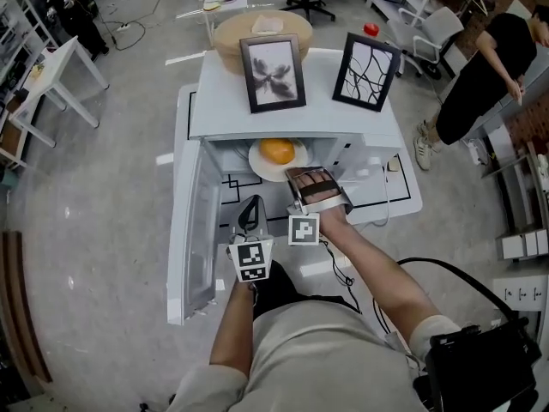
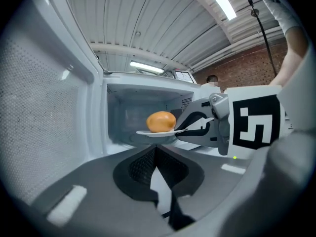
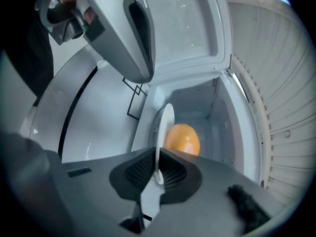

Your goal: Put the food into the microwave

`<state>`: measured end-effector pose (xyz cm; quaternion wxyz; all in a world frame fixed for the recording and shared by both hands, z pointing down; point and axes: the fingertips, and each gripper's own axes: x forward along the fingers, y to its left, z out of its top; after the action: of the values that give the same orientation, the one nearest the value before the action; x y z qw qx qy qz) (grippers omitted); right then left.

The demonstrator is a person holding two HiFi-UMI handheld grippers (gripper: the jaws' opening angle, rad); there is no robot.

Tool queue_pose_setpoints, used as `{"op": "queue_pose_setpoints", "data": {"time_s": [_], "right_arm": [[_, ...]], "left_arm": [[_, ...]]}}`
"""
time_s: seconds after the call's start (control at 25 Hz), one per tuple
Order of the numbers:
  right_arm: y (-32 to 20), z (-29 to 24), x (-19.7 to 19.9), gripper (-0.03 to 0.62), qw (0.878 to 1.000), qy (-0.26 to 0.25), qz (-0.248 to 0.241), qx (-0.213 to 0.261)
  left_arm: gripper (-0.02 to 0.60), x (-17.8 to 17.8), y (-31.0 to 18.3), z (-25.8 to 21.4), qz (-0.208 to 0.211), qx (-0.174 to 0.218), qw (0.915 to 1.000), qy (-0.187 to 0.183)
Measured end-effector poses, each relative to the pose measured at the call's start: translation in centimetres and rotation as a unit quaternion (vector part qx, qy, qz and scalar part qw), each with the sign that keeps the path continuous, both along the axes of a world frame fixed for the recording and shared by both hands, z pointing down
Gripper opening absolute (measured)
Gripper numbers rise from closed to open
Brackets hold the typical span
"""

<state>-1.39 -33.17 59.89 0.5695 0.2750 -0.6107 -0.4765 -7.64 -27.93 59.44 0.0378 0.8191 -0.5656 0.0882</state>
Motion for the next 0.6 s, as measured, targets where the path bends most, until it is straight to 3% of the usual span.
{"op": "queue_pose_setpoints", "data": {"time_s": [0.24,0.6], "right_arm": [[-1.0,1.8,-0.7,0.026,1.0,-0.002,0.008,-0.028],[-4.0,2.1,-0.5,0.026,0.999,0.018,0.024,-0.014]], "left_arm": [[0.008,-0.5,-0.5,0.1,-0.002,0.001,1.0,0.009],[0.008,0.6,0.1,-0.1,0.02,0.002,0.9998,0.01]]}}
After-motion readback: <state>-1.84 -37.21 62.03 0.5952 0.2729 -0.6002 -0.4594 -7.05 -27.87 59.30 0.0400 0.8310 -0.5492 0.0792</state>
